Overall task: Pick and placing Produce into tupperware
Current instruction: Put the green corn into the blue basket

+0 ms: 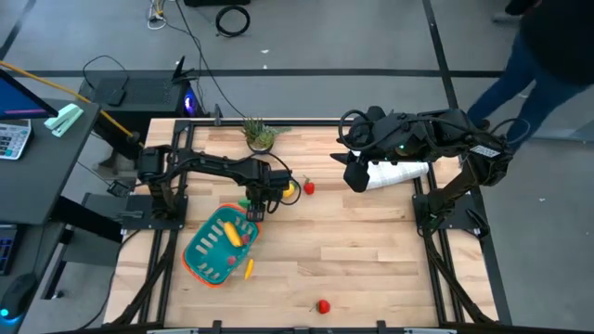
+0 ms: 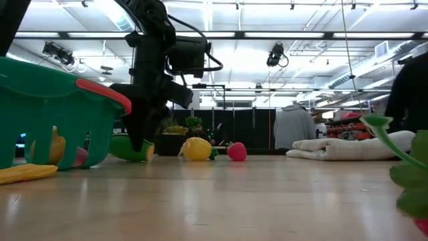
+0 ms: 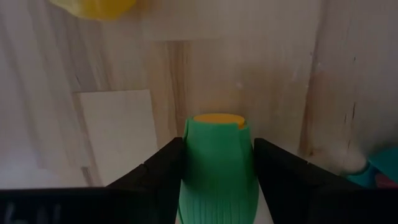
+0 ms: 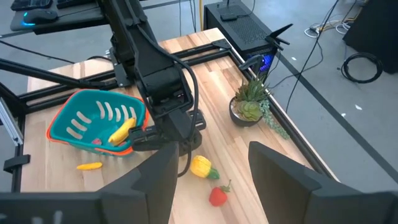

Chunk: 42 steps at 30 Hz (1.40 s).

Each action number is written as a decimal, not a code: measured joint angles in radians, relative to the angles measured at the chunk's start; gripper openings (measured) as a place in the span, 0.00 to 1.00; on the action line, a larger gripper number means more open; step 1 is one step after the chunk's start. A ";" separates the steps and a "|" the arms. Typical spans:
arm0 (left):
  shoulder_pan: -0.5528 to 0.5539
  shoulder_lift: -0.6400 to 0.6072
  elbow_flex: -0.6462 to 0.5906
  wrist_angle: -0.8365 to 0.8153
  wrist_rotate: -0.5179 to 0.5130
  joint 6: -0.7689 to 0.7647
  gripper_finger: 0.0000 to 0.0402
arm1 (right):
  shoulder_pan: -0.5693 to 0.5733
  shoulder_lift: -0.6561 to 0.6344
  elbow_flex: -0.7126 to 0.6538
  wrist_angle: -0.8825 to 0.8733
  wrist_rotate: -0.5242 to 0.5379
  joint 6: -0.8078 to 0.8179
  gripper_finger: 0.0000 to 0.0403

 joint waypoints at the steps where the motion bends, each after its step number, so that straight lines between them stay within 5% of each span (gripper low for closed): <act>1: 0.000 -0.004 0.001 -0.001 -0.001 0.000 0.47 | 0.000 0.000 0.000 0.000 0.000 0.000 0.51; 15: -0.002 -0.018 0.312 -0.326 -0.034 -0.007 0.46 | 0.000 0.000 0.000 0.000 0.000 0.000 0.51; 22: -0.016 -0.020 0.548 -0.687 -0.035 -0.190 0.42 | 0.000 0.000 0.000 -0.001 0.000 0.000 0.51; 27: -0.076 -0.109 0.577 -0.693 0.006 -0.312 0.40 | 0.000 0.000 0.000 -0.007 0.000 0.000 0.51; 38: -0.352 -0.209 0.572 -0.700 -0.024 -0.906 0.39 | 0.000 0.000 0.000 -0.008 0.000 -0.043 0.51; 42: -0.449 -0.210 0.476 -0.701 -0.056 -1.196 0.40 | 0.000 0.000 0.000 -0.008 0.000 -0.044 0.51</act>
